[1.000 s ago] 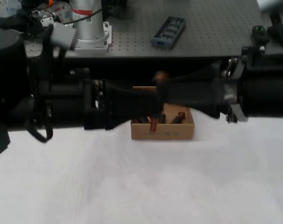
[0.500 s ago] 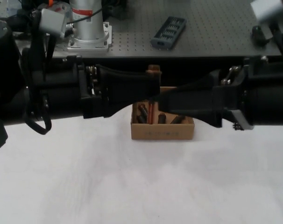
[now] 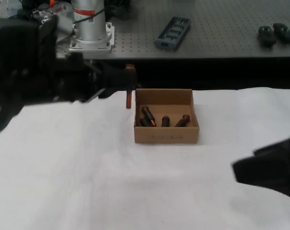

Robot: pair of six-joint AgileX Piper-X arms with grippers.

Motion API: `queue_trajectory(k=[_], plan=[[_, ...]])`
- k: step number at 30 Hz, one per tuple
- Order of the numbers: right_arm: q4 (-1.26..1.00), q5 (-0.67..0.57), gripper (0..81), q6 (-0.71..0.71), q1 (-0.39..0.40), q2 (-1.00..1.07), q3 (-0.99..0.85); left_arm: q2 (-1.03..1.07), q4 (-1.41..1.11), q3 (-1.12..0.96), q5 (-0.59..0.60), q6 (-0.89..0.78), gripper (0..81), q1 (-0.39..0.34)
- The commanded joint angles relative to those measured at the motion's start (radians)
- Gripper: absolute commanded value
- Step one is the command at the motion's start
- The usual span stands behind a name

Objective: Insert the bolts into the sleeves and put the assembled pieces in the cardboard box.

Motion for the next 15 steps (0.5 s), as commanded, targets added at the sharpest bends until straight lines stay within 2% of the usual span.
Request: queue_trajectory(k=[1,7,15], plan=[[0.029,0.058,38.3,-0.058,-0.005,-0.037,0.002,0.066,0.095,-0.101,-0.07,0.092,0.6,-0.004],[0.026,0.133,37.6,-0.072,-0.005,-0.135,0.052,0.303,0.373,-0.427,-0.144,0.214,0.6,-0.013],[0.019,0.133,37.6,-0.021,-0.005,-0.173,0.085,0.593,0.398,-0.706,-0.144,0.141,0.6,-0.051]])
